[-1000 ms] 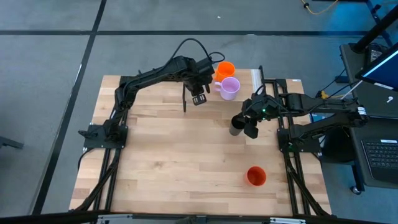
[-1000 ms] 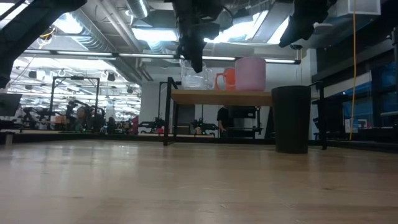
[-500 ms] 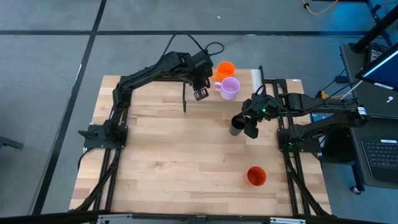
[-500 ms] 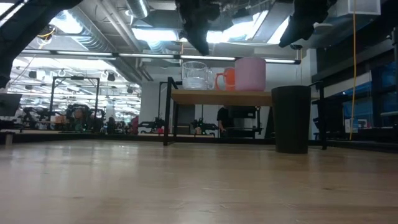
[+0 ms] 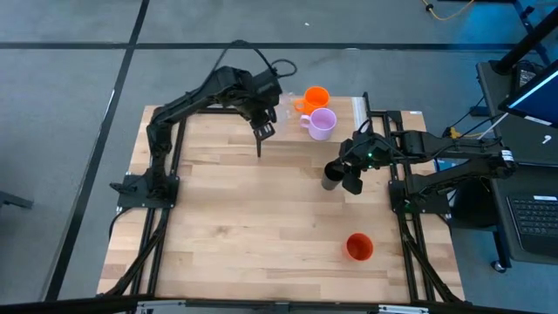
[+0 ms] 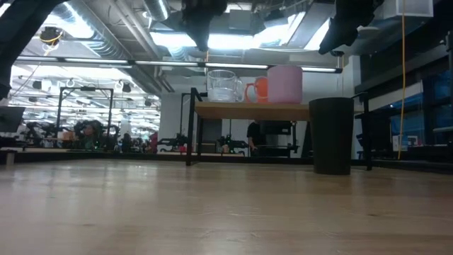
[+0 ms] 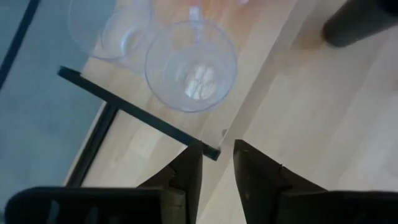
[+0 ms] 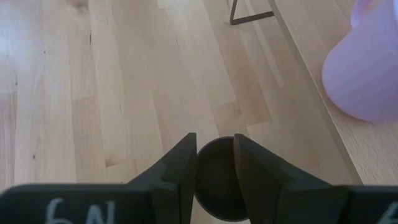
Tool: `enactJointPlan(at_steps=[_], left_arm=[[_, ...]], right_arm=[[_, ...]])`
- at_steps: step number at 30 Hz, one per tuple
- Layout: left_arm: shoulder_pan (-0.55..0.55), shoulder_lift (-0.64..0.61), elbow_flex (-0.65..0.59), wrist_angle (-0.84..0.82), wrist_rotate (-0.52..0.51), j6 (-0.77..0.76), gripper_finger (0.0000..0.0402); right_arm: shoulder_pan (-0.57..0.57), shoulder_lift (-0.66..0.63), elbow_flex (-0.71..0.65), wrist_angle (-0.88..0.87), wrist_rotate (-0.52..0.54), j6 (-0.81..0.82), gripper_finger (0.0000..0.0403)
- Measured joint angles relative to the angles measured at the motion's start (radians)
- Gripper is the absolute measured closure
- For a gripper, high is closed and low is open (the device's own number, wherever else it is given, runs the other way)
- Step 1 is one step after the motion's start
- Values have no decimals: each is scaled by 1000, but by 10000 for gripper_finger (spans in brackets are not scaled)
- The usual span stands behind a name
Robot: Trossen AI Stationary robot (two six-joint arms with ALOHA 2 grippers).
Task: Stack small to large cups/mugs on shelf
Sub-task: Align the transparent mug with the other transparent mug on the shelf, then adjust the purple mug on the shelf
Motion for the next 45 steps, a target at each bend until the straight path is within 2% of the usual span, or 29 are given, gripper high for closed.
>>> enactJointPlan(at_steps=[9,19,36,39,43,45], left_arm=[[25,12,-177,-4,-1,15,317],[28,9,-273,164,-9,52,317],[28,10,-274,252,-8,71,317],[28,9,-265,185,-8,70,317],[21,0,-193,26,-7,17,317],[12,0,-153,-11,-3,-15,317]], right_arm=[[0,0,0,0,0,-3,295],[0,0,0,0,0,-2,295],[0,0,0,0,0,-2,295],[0,0,0,0,0,-2,295],[0,0,0,1,2,2,295],[0,0,0,1,43,39,295]])
